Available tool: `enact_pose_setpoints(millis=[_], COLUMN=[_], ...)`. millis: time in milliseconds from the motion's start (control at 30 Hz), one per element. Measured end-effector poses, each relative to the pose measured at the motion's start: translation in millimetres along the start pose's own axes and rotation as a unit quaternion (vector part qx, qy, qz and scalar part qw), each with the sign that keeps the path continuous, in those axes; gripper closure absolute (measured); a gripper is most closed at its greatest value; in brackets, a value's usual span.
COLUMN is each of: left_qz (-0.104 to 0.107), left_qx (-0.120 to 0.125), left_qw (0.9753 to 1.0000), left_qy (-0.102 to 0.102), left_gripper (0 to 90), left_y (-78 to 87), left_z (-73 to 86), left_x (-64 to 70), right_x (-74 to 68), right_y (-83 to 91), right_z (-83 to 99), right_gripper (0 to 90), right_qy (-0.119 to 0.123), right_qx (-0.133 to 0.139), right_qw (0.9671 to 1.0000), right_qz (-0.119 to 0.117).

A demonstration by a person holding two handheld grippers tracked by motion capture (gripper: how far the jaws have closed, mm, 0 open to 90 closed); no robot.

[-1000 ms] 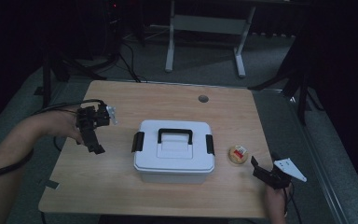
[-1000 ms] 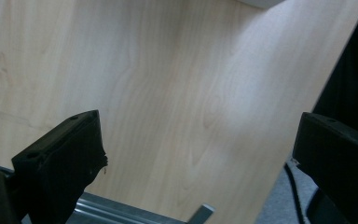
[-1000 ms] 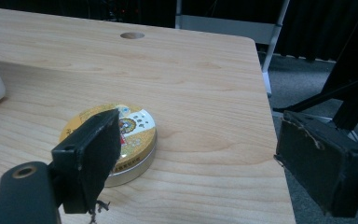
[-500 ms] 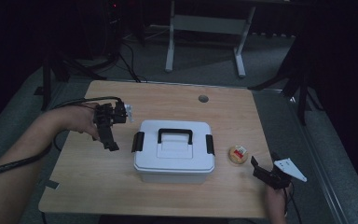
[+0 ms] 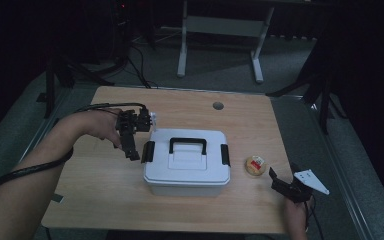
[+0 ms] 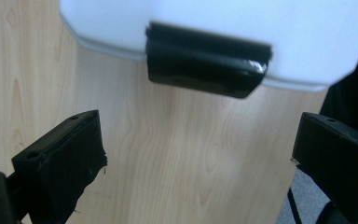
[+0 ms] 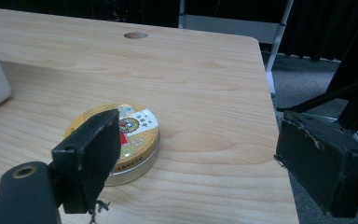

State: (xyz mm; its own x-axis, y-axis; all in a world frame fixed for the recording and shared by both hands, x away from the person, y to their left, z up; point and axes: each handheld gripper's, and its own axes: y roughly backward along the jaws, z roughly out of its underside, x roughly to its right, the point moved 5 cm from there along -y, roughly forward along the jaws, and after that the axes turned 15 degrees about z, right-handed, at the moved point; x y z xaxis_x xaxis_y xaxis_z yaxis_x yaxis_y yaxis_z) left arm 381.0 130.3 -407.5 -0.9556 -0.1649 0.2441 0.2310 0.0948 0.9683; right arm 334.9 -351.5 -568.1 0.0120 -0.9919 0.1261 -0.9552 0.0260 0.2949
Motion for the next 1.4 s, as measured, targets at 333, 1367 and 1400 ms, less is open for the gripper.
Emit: enact_pose_setpoints(millis=[333, 1367, 1400], left_qz=[0.001, 0.005, 0.005], left_qx=[-0.011, -0.038, -0.038], left_qw=[0.9997, 0.9971, 0.9971], left_qy=[-0.021, -0.066, -0.066], left_gripper=[1.5, 21.0, 24.8], left_y=[-4.1, -18.4, -18.4], left_z=[-24.2, -78.6, -78.6], left_x=[-0.5, 0.8, 0.8], right_x=[-0.5, 0.1, 0.1], right_y=[-0.1, 0.4, 0.4], right_z=[0.0, 0.1, 0.1], right_gripper=[13.6, 13.6, 13.6], right_qy=[0.001, -0.004, -0.004], right_qx=[-0.001, 0.000, 0.000], right_qw=[1.0000, 1.0000, 1.0000], right_qz=[-0.002, -0.008, -0.008])
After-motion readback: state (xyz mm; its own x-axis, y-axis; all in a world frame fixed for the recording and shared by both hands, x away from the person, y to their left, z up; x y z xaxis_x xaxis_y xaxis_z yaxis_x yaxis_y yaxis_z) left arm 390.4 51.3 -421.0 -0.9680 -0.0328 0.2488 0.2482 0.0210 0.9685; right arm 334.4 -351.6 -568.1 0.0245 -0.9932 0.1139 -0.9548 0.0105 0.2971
